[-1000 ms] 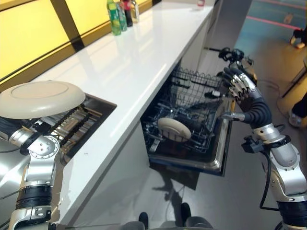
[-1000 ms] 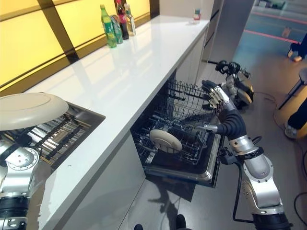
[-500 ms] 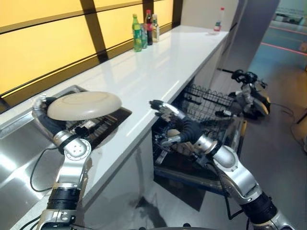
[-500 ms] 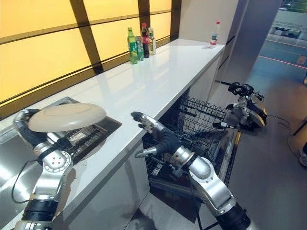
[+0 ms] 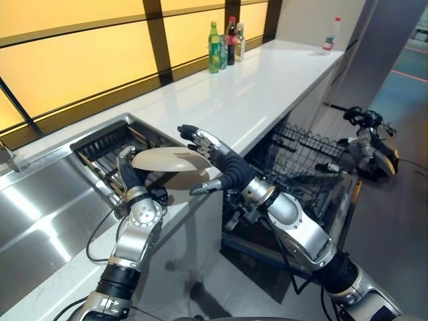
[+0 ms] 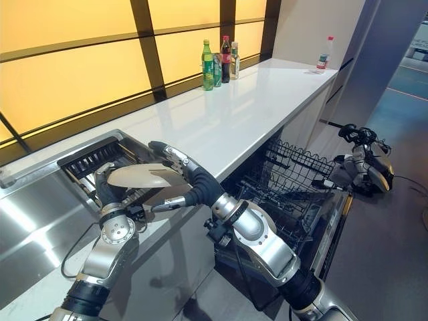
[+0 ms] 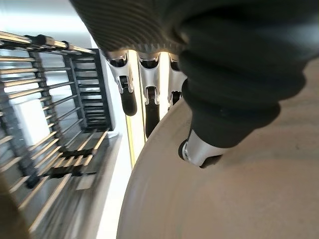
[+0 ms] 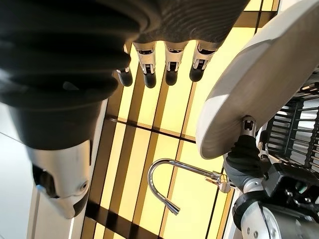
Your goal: Pick up plates and place into dishwasher.
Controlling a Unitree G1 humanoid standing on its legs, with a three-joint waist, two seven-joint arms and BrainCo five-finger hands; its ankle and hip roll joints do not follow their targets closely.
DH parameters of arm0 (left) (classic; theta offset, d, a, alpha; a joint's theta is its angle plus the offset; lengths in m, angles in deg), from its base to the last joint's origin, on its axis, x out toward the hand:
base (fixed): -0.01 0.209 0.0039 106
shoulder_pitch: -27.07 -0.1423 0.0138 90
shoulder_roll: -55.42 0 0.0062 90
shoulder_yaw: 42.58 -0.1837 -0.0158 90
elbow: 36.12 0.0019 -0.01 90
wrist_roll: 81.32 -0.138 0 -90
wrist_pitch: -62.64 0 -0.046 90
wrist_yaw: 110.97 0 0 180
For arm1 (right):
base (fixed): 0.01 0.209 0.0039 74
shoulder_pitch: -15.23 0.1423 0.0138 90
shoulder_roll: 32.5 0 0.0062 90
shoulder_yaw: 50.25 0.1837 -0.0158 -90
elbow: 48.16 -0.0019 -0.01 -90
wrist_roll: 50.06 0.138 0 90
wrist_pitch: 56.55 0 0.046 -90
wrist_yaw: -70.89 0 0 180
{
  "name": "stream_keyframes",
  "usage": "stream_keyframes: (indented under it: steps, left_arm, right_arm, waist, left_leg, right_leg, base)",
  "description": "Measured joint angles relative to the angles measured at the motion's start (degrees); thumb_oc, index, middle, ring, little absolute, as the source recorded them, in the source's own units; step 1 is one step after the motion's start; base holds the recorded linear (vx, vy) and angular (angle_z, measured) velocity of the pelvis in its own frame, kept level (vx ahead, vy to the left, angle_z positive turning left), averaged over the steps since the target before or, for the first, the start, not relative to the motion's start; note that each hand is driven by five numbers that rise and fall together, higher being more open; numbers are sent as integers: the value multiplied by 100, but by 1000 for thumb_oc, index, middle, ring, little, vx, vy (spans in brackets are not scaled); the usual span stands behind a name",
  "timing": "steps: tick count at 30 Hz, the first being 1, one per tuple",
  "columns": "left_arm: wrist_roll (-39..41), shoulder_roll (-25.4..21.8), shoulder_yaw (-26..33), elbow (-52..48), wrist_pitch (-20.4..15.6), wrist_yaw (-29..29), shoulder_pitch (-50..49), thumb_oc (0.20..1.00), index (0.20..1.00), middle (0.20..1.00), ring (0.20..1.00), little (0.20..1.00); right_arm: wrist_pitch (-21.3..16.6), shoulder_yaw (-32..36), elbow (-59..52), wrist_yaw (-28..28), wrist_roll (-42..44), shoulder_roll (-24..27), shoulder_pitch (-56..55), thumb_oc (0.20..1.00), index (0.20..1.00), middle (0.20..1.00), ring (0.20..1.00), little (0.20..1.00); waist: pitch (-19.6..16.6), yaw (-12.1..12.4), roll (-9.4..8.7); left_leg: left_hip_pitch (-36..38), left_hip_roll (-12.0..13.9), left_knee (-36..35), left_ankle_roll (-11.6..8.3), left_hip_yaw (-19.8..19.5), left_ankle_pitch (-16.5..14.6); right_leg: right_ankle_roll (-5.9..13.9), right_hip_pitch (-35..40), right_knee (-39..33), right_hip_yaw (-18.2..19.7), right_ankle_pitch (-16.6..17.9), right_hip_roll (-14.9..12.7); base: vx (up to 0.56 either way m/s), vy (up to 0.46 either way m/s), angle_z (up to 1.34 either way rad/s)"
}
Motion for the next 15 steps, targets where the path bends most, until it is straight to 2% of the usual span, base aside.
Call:
stream_keyframes:
  steps: [10,13,15]
  left_arm:
    - [110,0,-168,-67,69,130,-11,200,200,200,200,200]
    - [110,2,-167,-83,69,181,-95,200,200,200,200,200]
    - [110,-7,-154,-129,85,190,-109,200,200,200,200,200]
  right_arm:
    - [73,-215,220,14,-113,-193,4,1000,1000,1000,1000,1000]
    - [159,-344,342,165,-1403,-159,6,1000,1000,1000,1000,1000]
    - [263,-406,443,446,-2521,83,129,1000,1000,1000,1000,1000]
  waist:
    - [-20,21,-19]
    - [-82,26,-40]
    - [-96,58,-51]
  left_leg:
    - [-15,-4,-1,-2,-51,1]
    - [-32,-7,-2,-3,-76,0]
    - [-55,-11,0,0,-97,4]
  right_leg:
    - [19,11,2,-38,-22,-4]
    - [22,11,2,-69,-37,-9]
    - [23,5,2,-93,-38,-15]
  base:
    - [6,2,1]
    - [20,19,5]
    - [-23,8,7]
